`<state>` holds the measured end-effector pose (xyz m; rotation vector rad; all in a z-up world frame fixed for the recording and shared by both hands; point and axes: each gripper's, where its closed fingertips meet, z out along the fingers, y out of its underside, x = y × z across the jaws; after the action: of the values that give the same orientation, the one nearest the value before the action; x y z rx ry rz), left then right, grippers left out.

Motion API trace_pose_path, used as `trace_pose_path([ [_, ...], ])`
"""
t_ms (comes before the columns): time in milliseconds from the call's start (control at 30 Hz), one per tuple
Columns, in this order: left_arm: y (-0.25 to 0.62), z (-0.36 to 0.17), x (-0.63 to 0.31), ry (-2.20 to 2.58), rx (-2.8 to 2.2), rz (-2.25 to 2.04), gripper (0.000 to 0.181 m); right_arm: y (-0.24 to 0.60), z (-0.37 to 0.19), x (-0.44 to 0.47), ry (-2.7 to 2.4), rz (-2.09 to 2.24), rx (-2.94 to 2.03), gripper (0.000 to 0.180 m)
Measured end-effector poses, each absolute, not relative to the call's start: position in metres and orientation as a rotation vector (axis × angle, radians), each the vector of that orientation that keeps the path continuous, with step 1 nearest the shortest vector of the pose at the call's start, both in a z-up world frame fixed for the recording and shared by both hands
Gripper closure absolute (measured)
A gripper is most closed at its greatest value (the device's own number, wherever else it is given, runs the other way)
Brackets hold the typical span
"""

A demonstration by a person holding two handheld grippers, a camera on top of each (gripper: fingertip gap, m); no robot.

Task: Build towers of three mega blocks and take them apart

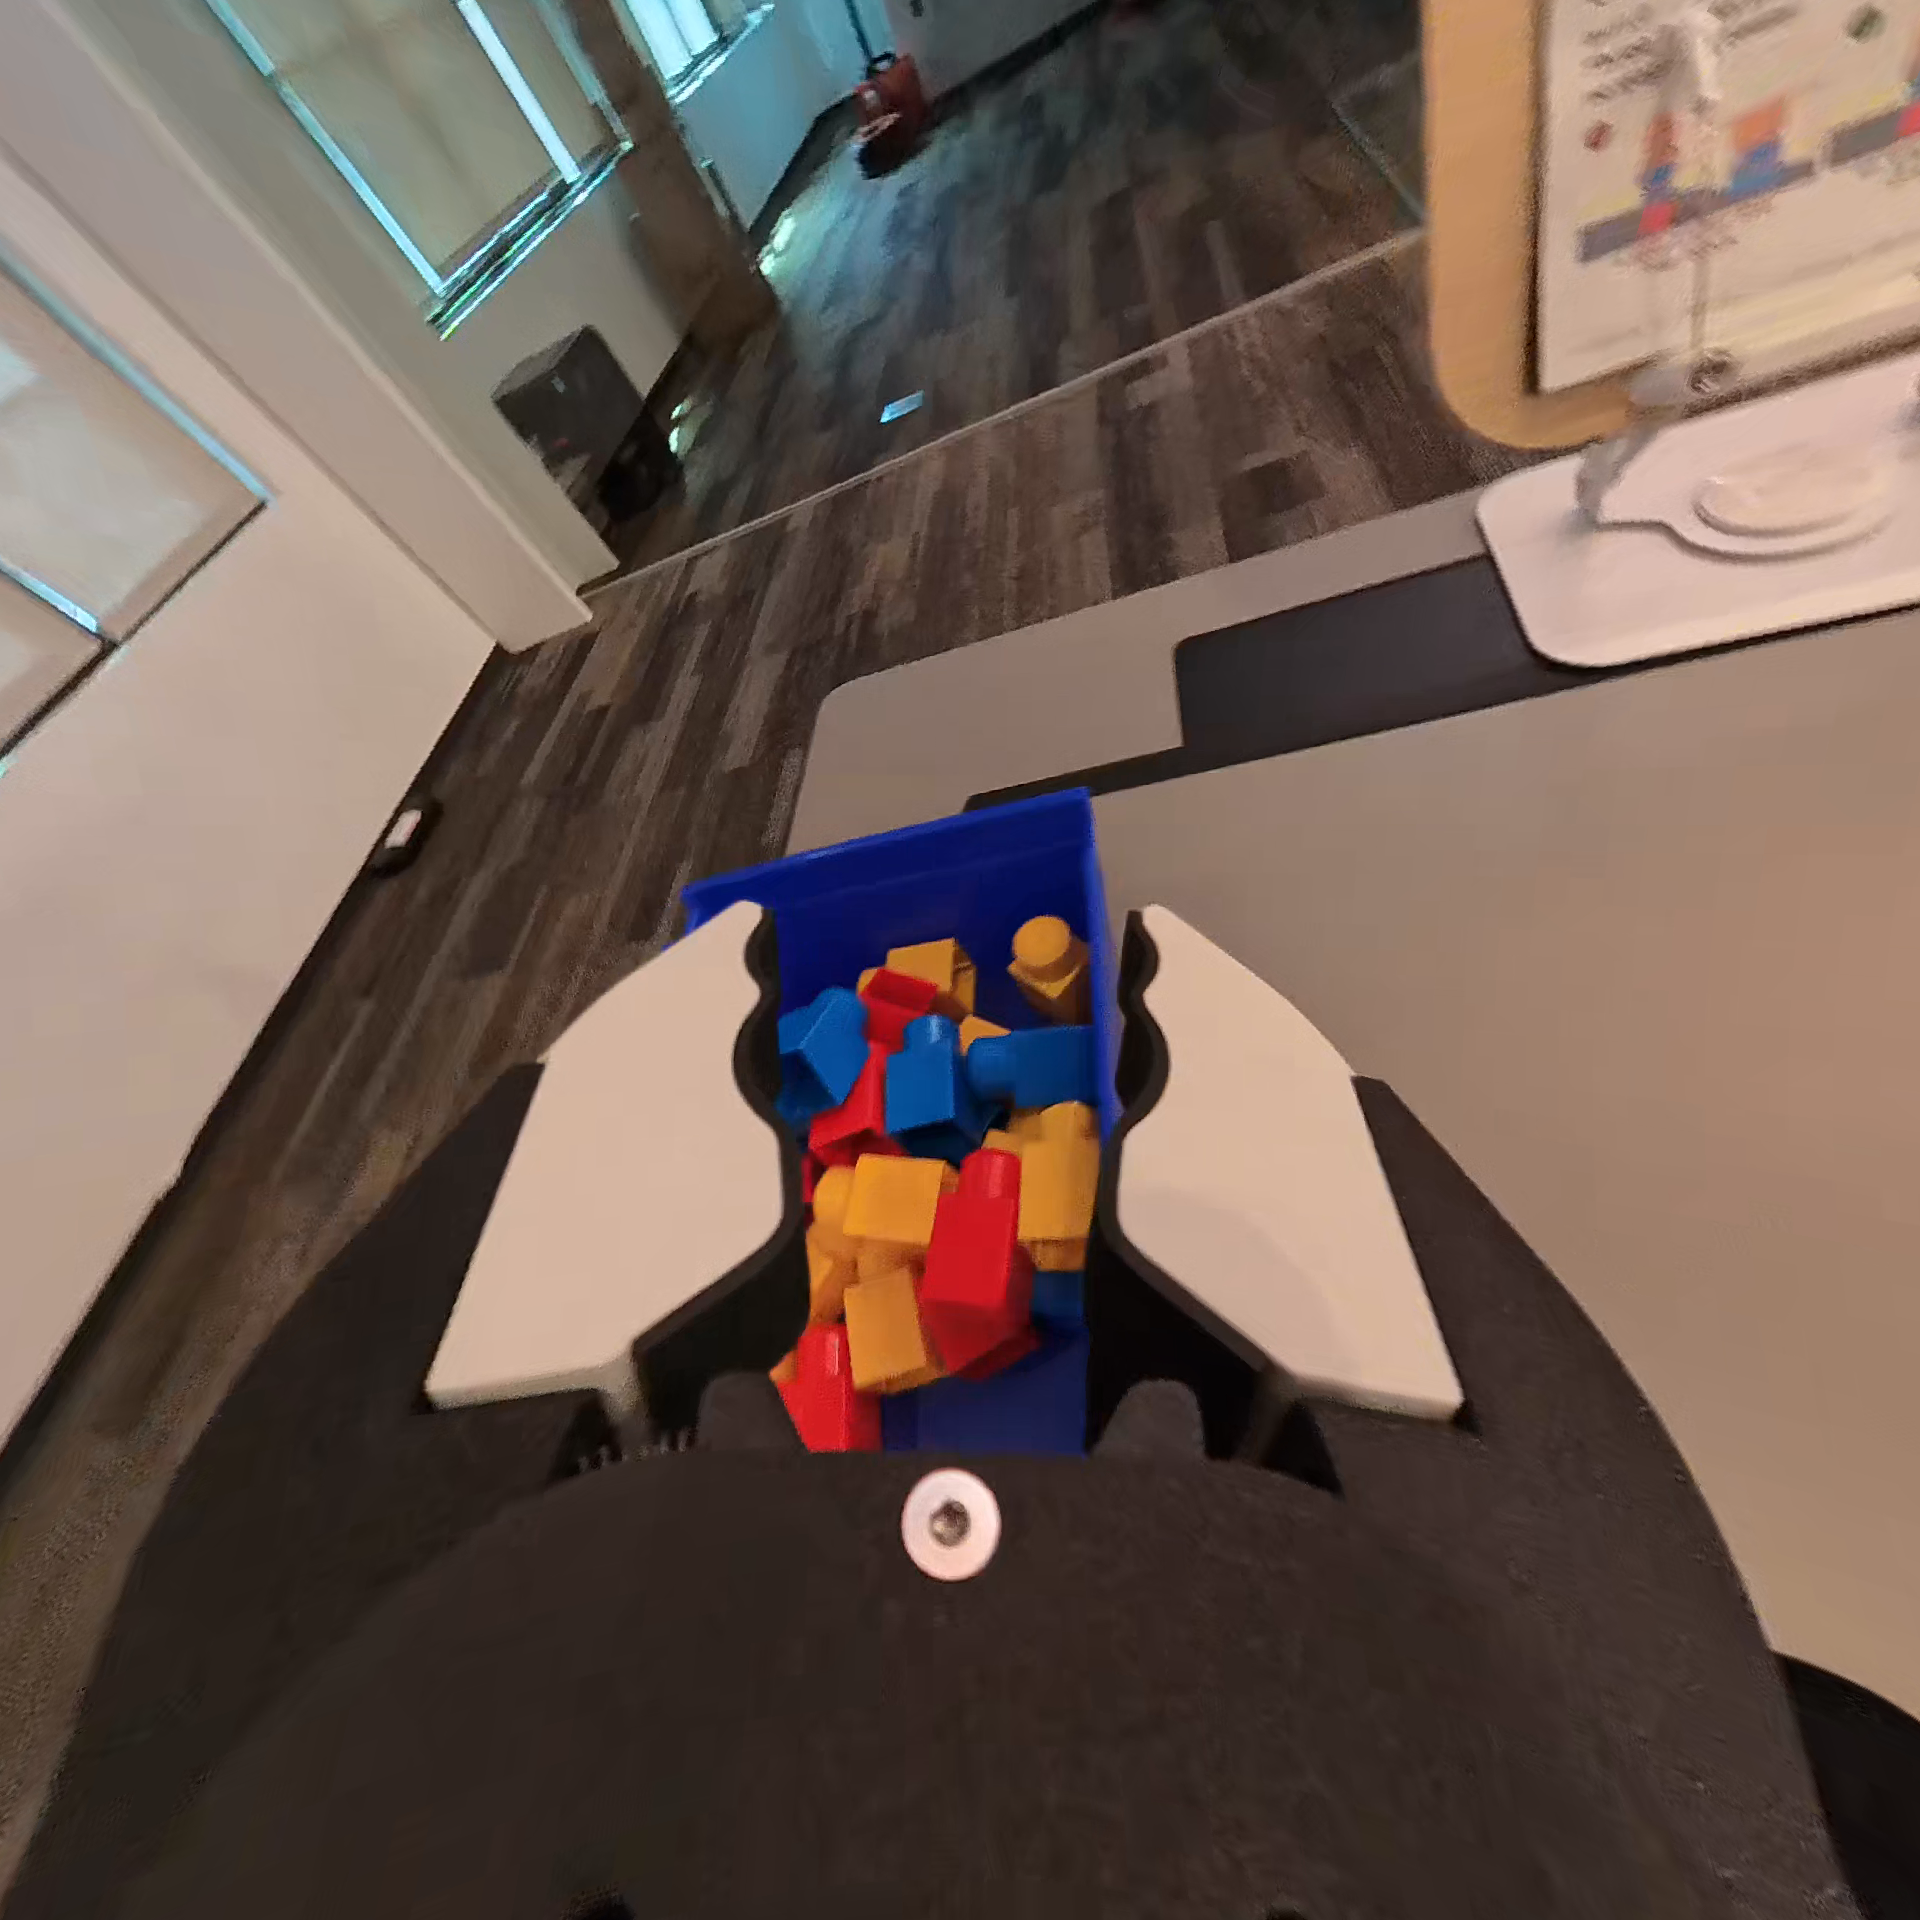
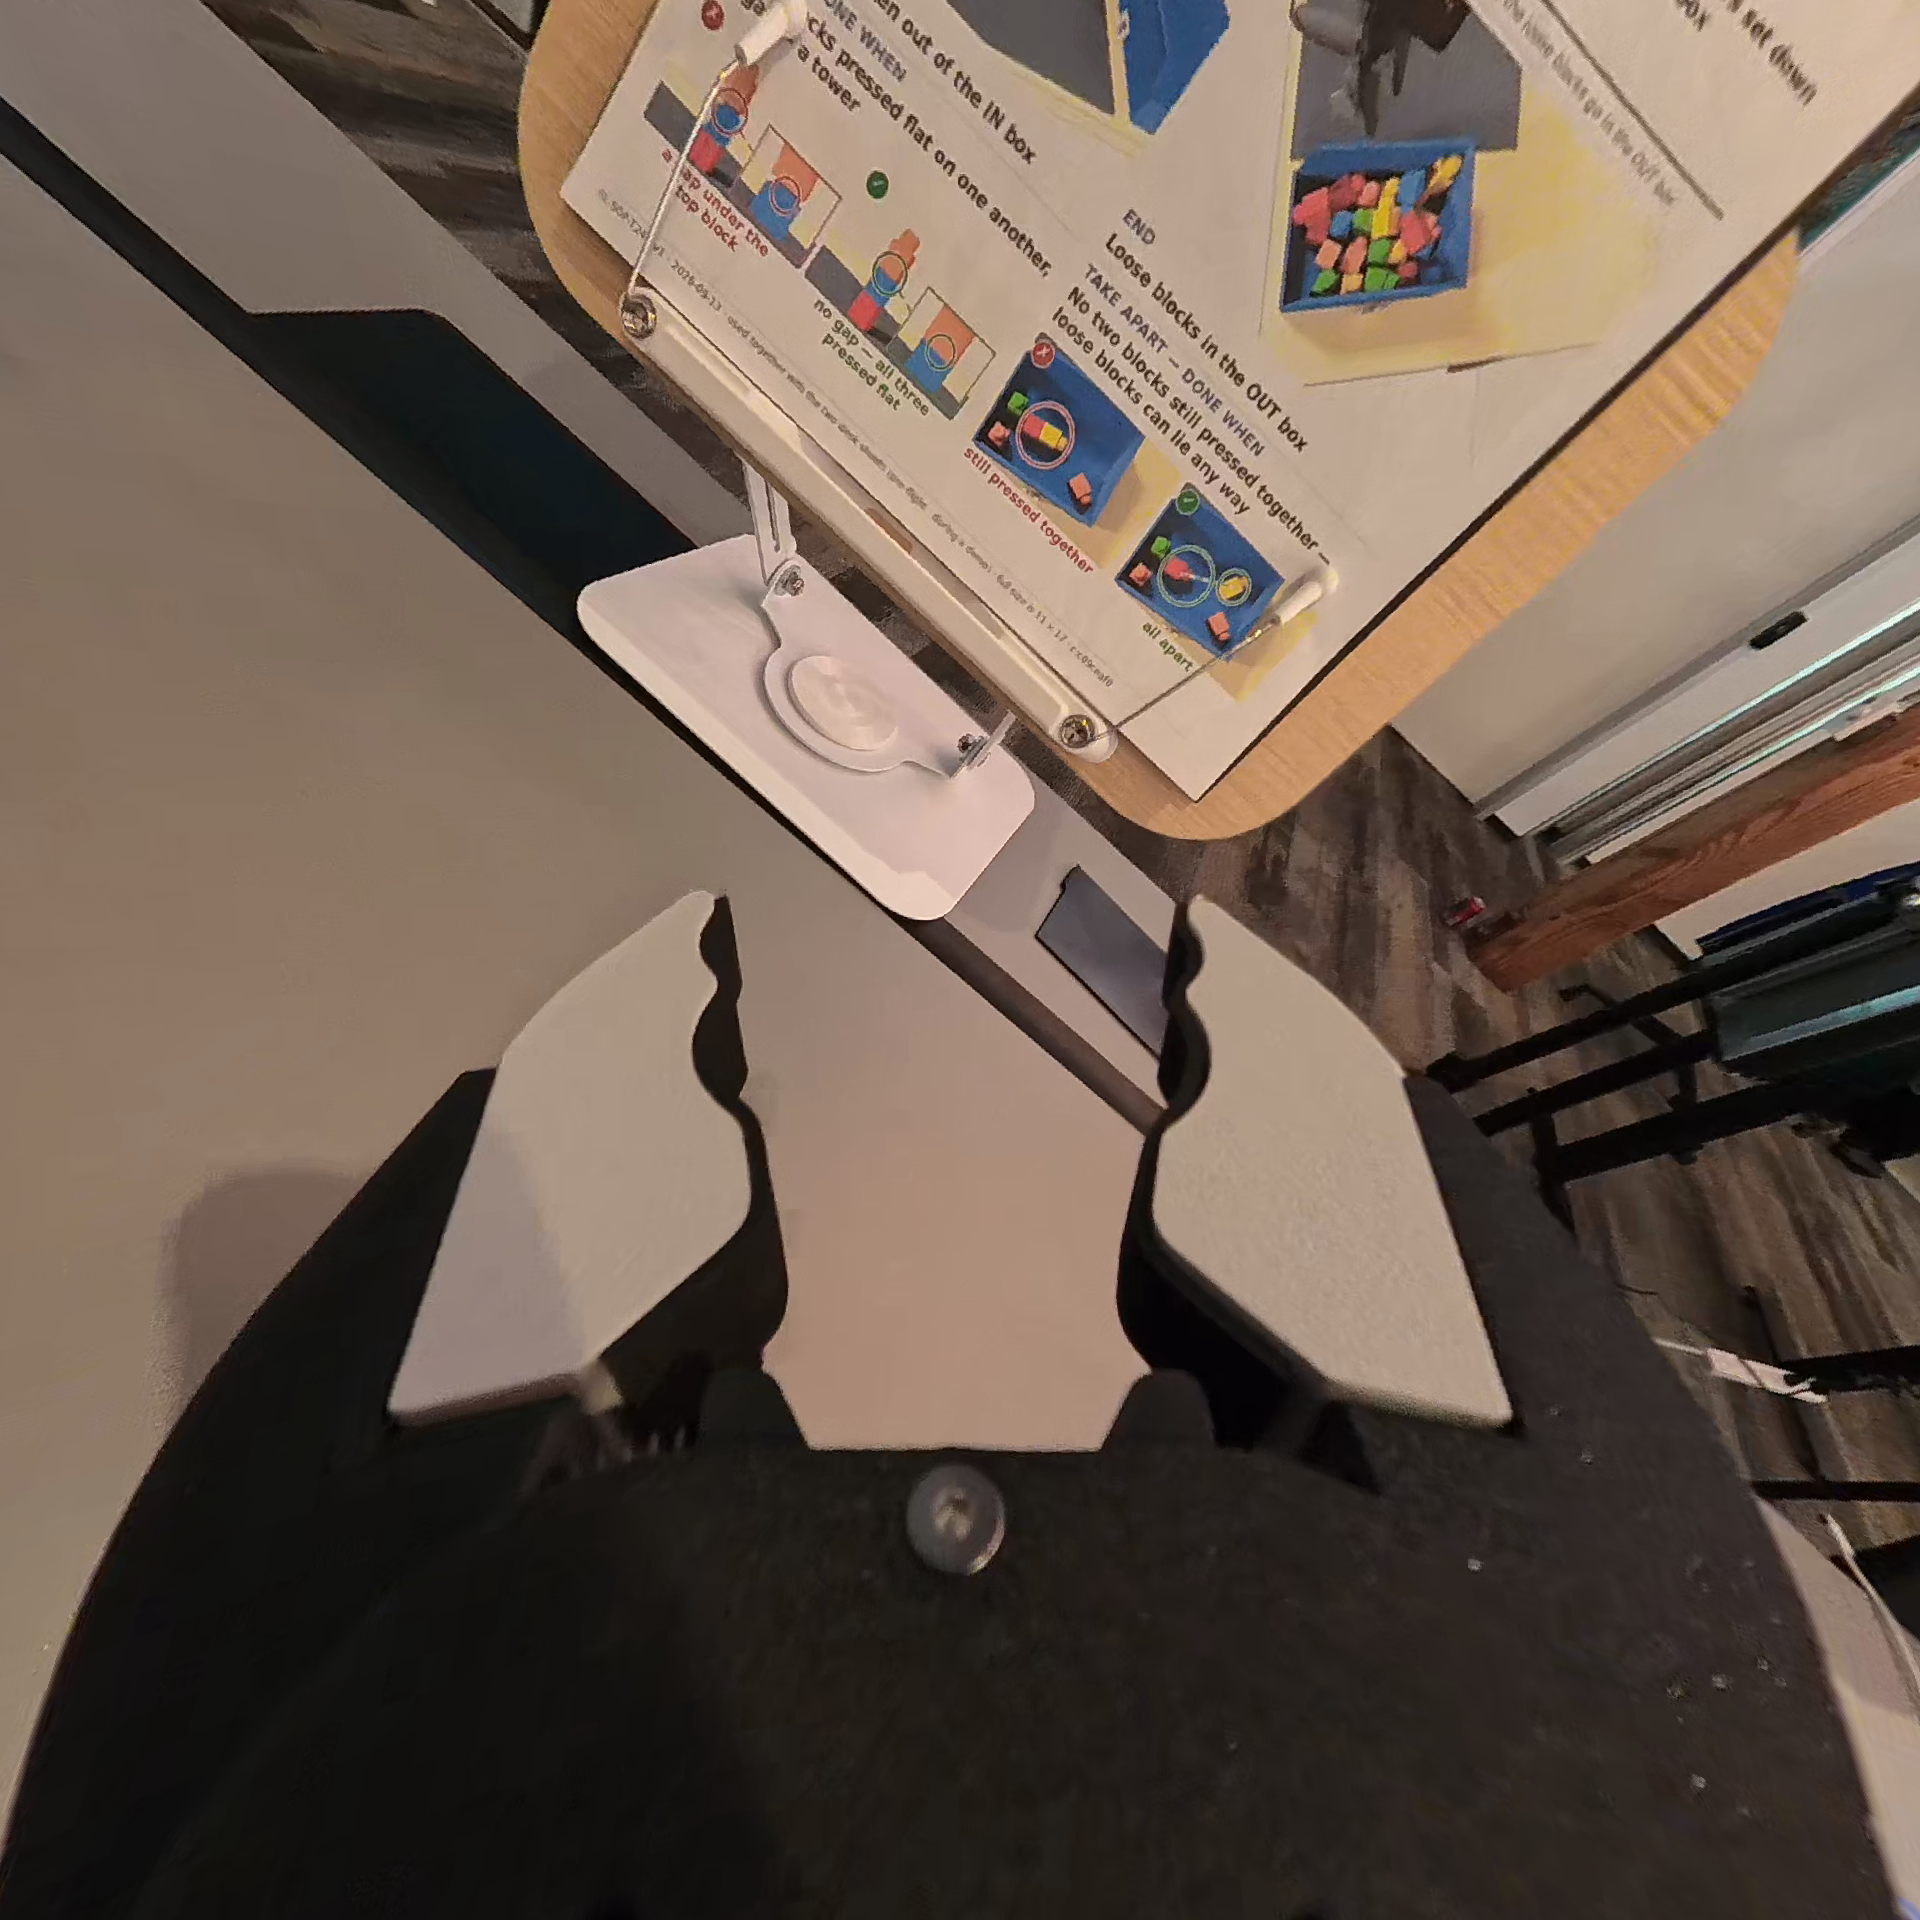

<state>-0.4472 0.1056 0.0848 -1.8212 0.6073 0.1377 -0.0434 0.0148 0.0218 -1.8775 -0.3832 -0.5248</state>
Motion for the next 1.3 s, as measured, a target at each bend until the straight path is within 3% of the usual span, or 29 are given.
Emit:
trace_pose_path([
  [300, 0.091, 0.061, -0.519, 0.567, -1.942, 0.199, 0.121, 0.012, 0.01, -0.014, -0.324, -0.454, -1.949, 0.102],
  [433, 0.1, 0.038, -0.54, 0.658, -2.038, 0.105, 0.131, 0.009, 0.015, -0.01, -0.31, -0.404, -1.938, 0.102],
  [667, 0.105, -0.033, -0.592, 0.556, -2.418, 0.062, 0.124, 0.01, 0.014, -0.013, -0.328, -0.369, -1.941, 0.102],
  [1300, 0.149, -0.094, -0.624, 0.371, -2.603, 0.344, 0.123, 0.006, 0.019, -0.016, -0.371, -0.333, -1.93, 0.102],
])
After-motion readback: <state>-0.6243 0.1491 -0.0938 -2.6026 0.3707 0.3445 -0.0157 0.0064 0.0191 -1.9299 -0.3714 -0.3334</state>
